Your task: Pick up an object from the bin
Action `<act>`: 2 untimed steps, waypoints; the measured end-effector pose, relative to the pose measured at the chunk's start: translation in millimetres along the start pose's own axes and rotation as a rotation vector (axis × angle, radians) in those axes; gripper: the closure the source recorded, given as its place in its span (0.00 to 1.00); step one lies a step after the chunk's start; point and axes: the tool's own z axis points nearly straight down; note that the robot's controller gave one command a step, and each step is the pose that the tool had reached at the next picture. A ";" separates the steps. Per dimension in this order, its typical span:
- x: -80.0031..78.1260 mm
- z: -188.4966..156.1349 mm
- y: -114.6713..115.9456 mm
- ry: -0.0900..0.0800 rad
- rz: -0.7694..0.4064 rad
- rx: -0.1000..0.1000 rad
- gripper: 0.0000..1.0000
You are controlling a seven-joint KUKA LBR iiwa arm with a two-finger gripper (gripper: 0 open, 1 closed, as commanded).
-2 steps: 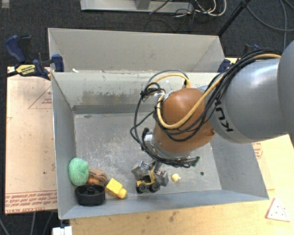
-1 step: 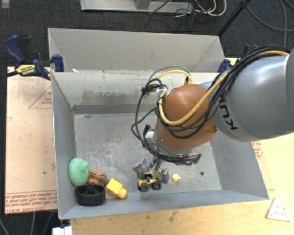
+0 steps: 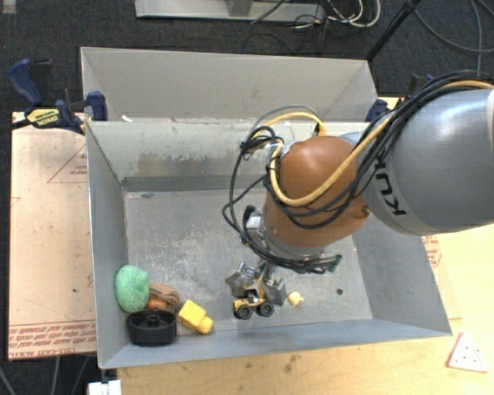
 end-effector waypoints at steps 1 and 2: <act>-0.6 -8.4 -0.6 -0.002 0.001 0.003 1.00; -0.5 -13.5 -0.2 -0.001 0.001 0.001 1.00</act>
Offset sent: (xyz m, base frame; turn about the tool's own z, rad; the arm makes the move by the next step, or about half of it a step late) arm -0.0001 -0.0001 0.0289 0.0000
